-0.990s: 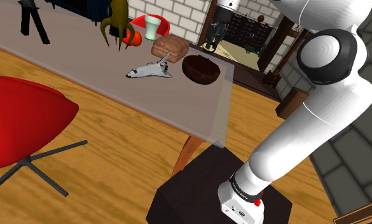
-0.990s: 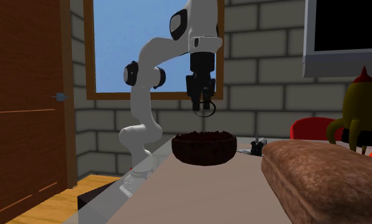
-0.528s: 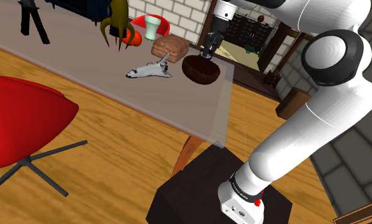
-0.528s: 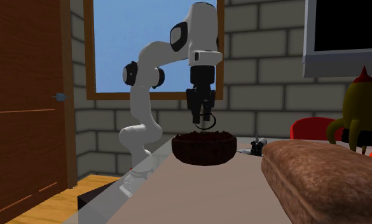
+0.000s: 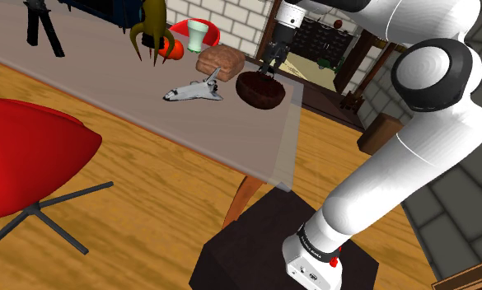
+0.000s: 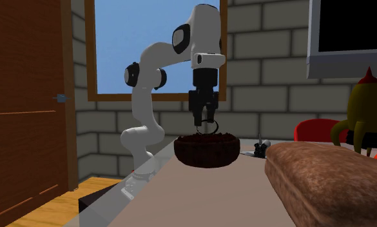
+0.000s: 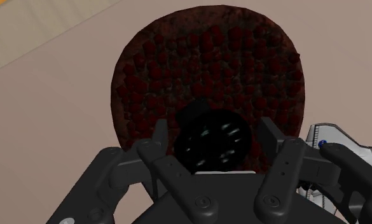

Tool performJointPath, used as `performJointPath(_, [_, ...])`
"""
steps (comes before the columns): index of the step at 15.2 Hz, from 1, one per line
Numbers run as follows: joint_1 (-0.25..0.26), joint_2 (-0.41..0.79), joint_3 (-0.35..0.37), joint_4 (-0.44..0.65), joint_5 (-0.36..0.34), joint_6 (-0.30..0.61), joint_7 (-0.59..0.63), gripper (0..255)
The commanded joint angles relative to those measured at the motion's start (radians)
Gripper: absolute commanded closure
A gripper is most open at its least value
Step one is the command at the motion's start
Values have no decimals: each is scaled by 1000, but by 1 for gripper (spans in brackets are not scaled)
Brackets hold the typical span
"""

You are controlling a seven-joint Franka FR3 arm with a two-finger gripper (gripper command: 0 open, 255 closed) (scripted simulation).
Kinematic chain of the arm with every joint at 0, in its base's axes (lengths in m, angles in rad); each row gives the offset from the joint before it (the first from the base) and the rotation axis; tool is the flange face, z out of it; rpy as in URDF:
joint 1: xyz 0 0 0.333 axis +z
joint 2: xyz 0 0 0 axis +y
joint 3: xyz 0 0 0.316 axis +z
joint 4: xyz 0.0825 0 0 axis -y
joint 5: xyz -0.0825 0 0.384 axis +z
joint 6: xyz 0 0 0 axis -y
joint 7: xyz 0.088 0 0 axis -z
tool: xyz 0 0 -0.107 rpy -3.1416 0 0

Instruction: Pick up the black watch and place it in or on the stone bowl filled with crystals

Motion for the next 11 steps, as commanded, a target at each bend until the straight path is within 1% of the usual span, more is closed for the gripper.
performJointPath(1, [0, 0, 0, 0, 0, 0, 0, 0])
performJointPath(5, [0, 0, 0, 0, 0, 0, 0, 0])
performJointPath(9, [-3, 50, -4, 190, 8, -140, -6, 0])
performJointPath(11, [-3, 50, -4, 190, 8, -140, -6, 0])
